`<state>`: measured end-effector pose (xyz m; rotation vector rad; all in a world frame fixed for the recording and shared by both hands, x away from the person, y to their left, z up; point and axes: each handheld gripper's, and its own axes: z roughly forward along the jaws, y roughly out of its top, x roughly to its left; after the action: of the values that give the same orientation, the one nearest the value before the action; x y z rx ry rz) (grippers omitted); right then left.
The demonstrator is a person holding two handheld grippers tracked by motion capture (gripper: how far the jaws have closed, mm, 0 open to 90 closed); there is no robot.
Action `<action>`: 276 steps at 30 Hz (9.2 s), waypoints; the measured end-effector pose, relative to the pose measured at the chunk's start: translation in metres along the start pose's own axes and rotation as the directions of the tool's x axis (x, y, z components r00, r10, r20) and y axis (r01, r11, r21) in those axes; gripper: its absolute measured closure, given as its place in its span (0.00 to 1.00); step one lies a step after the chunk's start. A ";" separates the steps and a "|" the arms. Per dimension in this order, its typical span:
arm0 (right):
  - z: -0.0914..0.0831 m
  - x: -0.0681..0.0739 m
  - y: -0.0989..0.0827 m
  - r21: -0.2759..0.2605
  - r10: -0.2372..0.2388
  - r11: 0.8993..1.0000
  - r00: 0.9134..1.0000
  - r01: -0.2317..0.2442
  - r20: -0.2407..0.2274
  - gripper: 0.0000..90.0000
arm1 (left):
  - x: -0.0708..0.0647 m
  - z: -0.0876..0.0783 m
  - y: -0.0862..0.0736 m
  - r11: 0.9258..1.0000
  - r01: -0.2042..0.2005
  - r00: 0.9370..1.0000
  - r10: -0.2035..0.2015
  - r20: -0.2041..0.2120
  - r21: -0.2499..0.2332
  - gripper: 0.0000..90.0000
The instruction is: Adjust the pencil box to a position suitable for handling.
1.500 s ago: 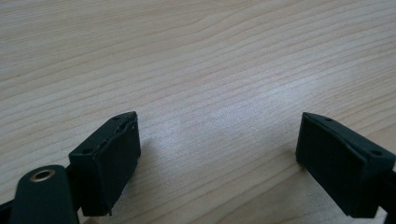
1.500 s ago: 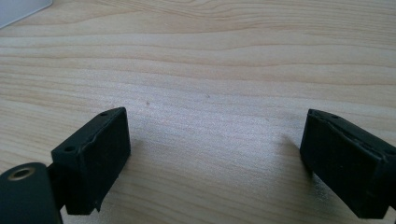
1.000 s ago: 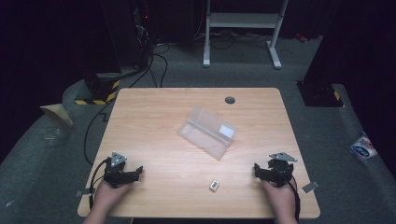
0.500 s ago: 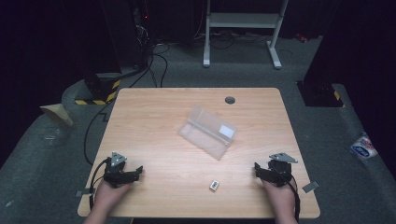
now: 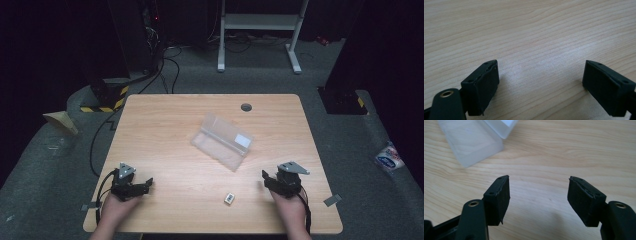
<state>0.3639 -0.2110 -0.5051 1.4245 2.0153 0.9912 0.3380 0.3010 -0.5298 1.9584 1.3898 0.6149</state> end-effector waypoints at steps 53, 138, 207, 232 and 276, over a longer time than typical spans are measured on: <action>0.068 0.025 0.048 0.066 0.035 0.997 0.999 -0.036 0.007 0.68 | 0.000 0.000 0.000 1.000 0.001 1.000 -0.001 -0.005 0.001 0.16; 0.064 0.043 0.038 0.069 0.000 0.998 0.999 0.003 -0.051 0.82 | -0.001 0.000 0.000 1.000 0.003 1.000 -0.003 -0.004 -0.002 0.17; -0.013 0.060 -0.026 -0.016 -0.189 0.981 0.949 0.191 -0.251 0.41 | 0.000 0.000 0.000 1.000 -0.006 1.000 0.006 -0.002 0.000 0.16; -0.010 0.104 -0.032 -0.018 -0.286 0.954 0.885 0.301 -0.368 0.48 | 0.000 0.000 0.000 1.000 -0.003 1.000 0.003 -0.001 -0.001 0.16; -0.003 0.092 -0.014 -0.041 -0.241 0.970 0.924 0.240 -0.299 0.75 | 0.000 0.000 0.000 1.000 0.001 1.000 -0.001 -0.003 -0.001 0.16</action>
<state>0.3214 -0.1282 -0.5114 1.0371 2.3369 1.1559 0.3377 0.3008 -0.5298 1.9563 1.3921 0.6176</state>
